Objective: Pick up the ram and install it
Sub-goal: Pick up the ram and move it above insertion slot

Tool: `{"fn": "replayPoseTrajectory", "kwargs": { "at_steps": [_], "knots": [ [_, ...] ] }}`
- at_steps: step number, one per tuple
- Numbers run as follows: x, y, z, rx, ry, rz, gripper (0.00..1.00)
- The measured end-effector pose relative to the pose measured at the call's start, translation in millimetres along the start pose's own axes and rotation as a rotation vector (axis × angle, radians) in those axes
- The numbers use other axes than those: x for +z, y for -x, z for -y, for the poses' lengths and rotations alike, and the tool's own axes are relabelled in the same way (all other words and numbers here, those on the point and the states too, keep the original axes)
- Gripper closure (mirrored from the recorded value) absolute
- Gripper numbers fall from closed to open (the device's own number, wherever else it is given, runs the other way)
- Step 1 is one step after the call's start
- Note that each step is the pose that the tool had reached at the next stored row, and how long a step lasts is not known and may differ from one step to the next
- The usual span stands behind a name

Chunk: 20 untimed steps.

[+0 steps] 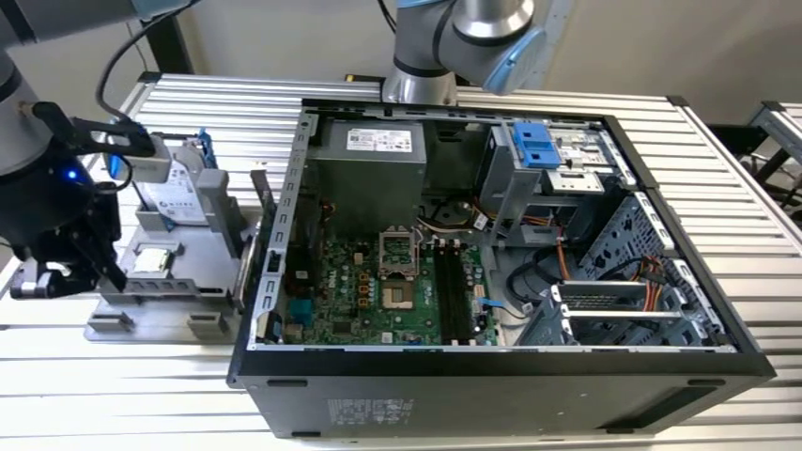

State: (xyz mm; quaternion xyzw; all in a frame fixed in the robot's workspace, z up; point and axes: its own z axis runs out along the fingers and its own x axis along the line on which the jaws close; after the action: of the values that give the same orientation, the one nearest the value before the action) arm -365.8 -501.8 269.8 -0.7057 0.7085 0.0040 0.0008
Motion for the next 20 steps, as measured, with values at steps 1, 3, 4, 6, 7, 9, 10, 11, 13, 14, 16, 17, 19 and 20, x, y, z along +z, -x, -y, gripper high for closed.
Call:
{"fn": "replayPoseTrajectory", "kwargs": {
  "at_steps": [1, 3, 4, 6, 7, 9, 10, 11, 13, 14, 16, 17, 19, 20],
  "knots": [
    [-1.8, 0.0, 0.0, 0.0, 0.0001, -0.0001, 1.0],
    [-5.2, 0.0, 0.0, 0.0, 0.0001, -0.0001, 1.0],
    [-6.8, 0.0, 0.0, 0.0, 0.0, 0.0, 1.0],
    [-10.0, 0.1, 0.0, 0.0, 0.0, 0.0, 1.0],
    [-11.7, 0.1, 0.0, 0.0, 0.0, 0.0, 1.0],
    [-14.9, 0.1, 0.0, 0.0, 0.0001, -0.0001, 1.0],
    [-16.5, 0.1, -0.1, 0.0, 0.0, 0.0, 1.0],
    [-18.0, 0.1, -0.1, 0.0, 0.0, 0.0, 1.0],
    [-21.3, 0.1, -0.1, 0.0, 0.0001, 0.0, 1.0],
    [-22.9, 0.2, -0.1, 0.0, 0.0, 0.0001, 1.0],
    [-26.3, 0.2, -0.1, 0.0, 0.0, -0.0001, 1.0],
    [-27.9, 0.2, -0.1, 0.0, 0.0, 0.0, 1.0],
    [-30.7, 0.2, -0.1, 0.0, 0.0, 0.0, 1.0],
    [-32.2, 0.2, -0.1, 0.0, 0.0, 0.0, 1.0]
  ]
}}
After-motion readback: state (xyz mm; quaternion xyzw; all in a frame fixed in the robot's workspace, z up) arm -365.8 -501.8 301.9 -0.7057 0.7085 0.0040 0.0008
